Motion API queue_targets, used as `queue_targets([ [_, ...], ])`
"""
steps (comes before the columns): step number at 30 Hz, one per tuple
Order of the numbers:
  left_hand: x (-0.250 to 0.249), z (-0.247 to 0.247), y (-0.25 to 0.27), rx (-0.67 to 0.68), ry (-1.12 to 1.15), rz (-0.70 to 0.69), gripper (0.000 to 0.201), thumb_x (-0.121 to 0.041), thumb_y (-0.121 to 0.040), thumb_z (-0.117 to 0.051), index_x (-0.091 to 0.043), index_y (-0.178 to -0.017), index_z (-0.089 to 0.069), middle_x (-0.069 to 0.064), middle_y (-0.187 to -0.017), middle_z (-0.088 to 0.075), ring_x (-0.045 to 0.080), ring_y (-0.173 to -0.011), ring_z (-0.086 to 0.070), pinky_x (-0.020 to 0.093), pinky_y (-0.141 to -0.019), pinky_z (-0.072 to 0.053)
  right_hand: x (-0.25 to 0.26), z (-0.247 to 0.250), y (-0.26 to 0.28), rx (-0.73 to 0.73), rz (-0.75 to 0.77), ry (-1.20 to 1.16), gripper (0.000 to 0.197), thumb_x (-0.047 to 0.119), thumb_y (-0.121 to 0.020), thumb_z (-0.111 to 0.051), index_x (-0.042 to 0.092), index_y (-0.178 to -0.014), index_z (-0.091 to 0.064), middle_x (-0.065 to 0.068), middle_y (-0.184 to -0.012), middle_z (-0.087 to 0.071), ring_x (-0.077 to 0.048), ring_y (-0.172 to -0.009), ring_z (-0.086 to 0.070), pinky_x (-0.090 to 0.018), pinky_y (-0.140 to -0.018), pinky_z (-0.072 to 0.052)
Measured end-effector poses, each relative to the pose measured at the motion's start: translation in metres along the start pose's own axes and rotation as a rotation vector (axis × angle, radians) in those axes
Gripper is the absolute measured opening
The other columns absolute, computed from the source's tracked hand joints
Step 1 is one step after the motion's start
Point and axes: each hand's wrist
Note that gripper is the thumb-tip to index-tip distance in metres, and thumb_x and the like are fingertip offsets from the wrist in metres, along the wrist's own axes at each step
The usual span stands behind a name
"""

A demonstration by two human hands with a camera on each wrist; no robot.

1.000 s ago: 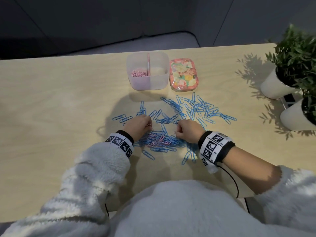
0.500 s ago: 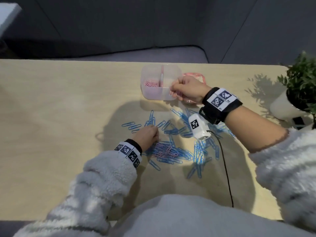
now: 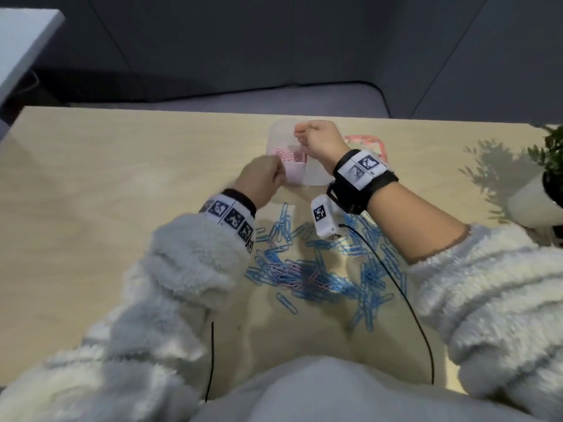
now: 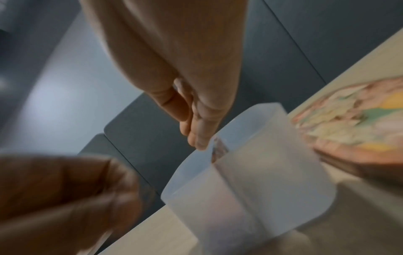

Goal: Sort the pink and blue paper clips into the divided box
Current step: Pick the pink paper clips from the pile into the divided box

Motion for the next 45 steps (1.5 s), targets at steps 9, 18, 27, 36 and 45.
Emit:
queue_targets([
  [9,-0.029,0.000,-0.070,0.037,-0.117,0.102,0.022,-0.011,-0.088,-0.051,-0.001,-0.107,-0.058,0.021,-0.116,-0.060,0.037,-0.108,-0.056,0.039,-0.089,-0.044,-0.049,0.088,0.082,-0.138,-0.001,-0.041,0.033,-0.009,-0.092,-0.030,0.009,-0.073,-0.052,-0.010,-0.068,-0.054,-0.006,-0.035,-0.056,-0.020,-0.040,-0.049],
  [18,-0.010,-0.019,-0.014,-0.186,-0.049,-0.153,0.019,-0.005,-0.086,-0.049,-0.002,-0.096,-0.065,0.017,-0.106,-0.063,0.034,-0.102,-0.054,0.034,-0.089,-0.039,-0.133,0.128,0.126,0.136,0.049,0.785,0.022,0.004,-0.076,-0.064,0.024,-0.070,-0.061,0.007,-0.070,-0.062,-0.011,-0.067,-0.059,-0.025,-0.070,-0.048],
  [27,0.038,-0.067,0.091,0.185,0.048,0.079,0.008,-0.015,-0.079,-0.067,-0.011,-0.086,-0.065,0.011,-0.089,-0.061,0.028,-0.087,-0.058,0.036,-0.080,-0.047,-0.144,0.123,0.139,0.183,0.168,1.094,0.003,0.014,-0.080,-0.066,0.014,-0.082,-0.064,-0.003,-0.093,-0.065,-0.025,-0.092,-0.060,-0.037,-0.080,-0.048],
  [36,0.047,-0.064,0.096,0.122,0.019,0.061,0.007,-0.018,-0.083,-0.064,-0.015,-0.088,-0.067,0.005,-0.089,-0.060,0.024,-0.085,-0.057,0.036,-0.077,-0.045,-0.143,0.115,0.144,0.127,0.250,1.014,0.010,0.009,-0.089,-0.048,0.009,-0.088,-0.058,-0.007,-0.088,-0.064,-0.026,-0.081,-0.056,-0.033,-0.070,-0.043],
  [45,0.045,-0.064,0.075,0.244,-0.225,-0.071,0.009,-0.016,-0.084,-0.061,-0.014,-0.091,-0.067,0.010,-0.101,-0.060,0.031,-0.096,-0.053,0.043,-0.083,-0.045,-0.128,0.069,0.145,0.289,-0.022,0.562,0.025,0.000,-0.085,-0.044,0.012,-0.076,-0.064,-0.003,-0.066,-0.055,-0.015,-0.057,-0.047,-0.021,-0.055,-0.039],
])
Point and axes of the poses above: each hand's wrist, its own y-axis away from the middle knuckle, its own z-axis out of the back of the hand, x = y × z
